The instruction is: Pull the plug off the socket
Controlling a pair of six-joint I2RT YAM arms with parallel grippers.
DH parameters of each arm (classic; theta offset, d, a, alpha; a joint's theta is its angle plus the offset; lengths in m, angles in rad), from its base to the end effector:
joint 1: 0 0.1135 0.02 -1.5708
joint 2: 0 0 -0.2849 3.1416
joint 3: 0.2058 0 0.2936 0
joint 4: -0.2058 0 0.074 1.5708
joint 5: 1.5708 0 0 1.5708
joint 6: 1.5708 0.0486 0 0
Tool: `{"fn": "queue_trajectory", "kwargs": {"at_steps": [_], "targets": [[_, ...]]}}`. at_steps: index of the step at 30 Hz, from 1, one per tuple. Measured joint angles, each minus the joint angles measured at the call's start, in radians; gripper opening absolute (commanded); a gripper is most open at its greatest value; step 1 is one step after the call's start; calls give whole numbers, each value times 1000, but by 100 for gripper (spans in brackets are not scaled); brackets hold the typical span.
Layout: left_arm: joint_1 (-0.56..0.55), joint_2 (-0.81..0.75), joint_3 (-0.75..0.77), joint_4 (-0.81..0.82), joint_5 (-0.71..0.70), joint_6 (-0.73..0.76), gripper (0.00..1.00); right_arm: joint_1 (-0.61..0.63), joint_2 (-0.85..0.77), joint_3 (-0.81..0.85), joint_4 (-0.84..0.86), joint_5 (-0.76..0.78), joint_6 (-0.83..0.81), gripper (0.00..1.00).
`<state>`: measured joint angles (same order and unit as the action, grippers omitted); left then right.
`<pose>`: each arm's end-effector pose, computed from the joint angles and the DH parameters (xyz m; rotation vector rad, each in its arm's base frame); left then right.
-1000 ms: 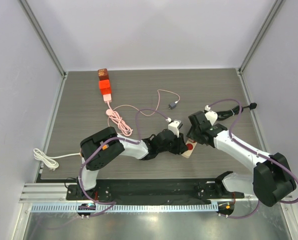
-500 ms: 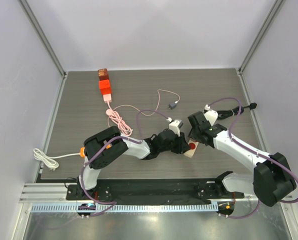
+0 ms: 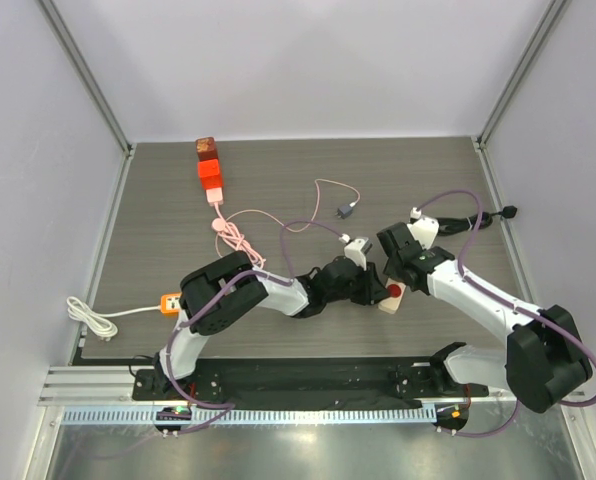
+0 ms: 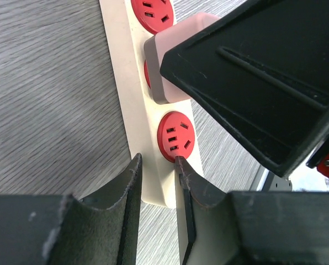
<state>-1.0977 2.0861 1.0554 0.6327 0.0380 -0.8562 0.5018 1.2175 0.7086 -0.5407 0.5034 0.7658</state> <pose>0.2137 -0.4216 0.0983 0.2945 2.1950 -1.2429 0.2389 0.1044 0.1921 0.4853 2.3884 -0.1199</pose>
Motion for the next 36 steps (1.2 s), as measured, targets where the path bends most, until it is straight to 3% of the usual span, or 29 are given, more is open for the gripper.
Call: {"fn": "queue_trajectory", "kwargs": {"at_steps": [16,29,36], "targets": [[-15,25,24,37,-3,-20,27,0,-59,48,-143,18,-31,1],[-15,25,26,39,-10,-23,27,0,-58,59,-156,15,-31,1],[-14,26,44,5,-7,-12,35,0,-45,59,-150,16,-35,1]]}}
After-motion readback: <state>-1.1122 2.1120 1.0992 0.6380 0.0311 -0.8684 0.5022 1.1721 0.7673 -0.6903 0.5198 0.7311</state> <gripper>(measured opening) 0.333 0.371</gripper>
